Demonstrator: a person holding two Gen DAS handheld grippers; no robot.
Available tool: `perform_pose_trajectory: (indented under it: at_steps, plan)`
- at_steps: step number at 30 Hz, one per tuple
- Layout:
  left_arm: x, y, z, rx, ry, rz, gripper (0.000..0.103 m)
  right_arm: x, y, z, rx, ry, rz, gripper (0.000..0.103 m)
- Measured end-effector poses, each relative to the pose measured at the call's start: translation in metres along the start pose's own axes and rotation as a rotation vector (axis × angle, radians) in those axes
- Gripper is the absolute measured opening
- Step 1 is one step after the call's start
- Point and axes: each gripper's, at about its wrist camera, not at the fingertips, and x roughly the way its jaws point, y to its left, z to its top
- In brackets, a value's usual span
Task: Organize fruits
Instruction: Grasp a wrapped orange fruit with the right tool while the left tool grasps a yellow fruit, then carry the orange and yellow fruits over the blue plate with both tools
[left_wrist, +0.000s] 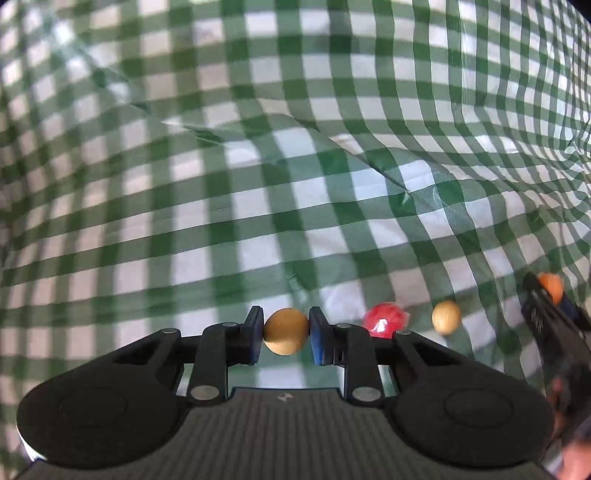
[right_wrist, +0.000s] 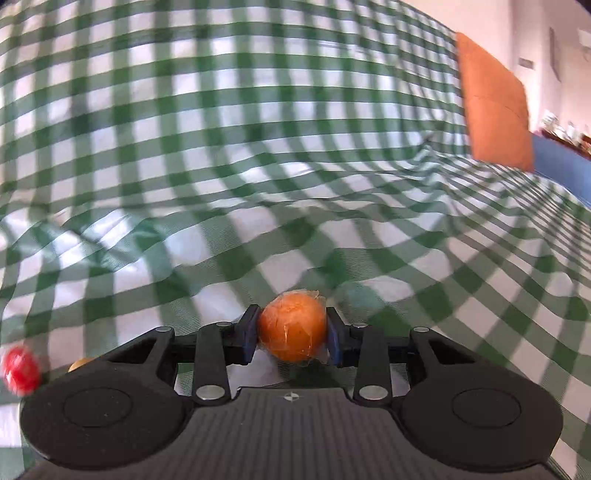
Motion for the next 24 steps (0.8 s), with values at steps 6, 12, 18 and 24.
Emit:
perform_pose_trajectory:
  at_steps: [6, 12, 18, 24]
  plan:
    - [-0.081, 0.024, -0.036, 0.034, -0.006, 0.051, 0.029, -0.045, -0.011, 0.003, 0.009, -0.053, -0.019, 0.038]
    - [-0.156, 0.061, -0.084, 0.035, 0.036, 0.088, 0.029, -0.159, -0.026, 0.007, 0.001, -0.043, 0.143, 0.038]
    - [-0.219, 0.099, -0.139, 0.024, 0.04, 0.096, 0.029, -0.278, -0.014, -0.031, -0.133, 0.065, 0.374, 0.038]
    - [-0.261, 0.141, -0.196, -0.03, 0.065, 0.108, 0.029, -0.362, 0.02, -0.069, -0.267, 0.146, 0.538, 0.038]
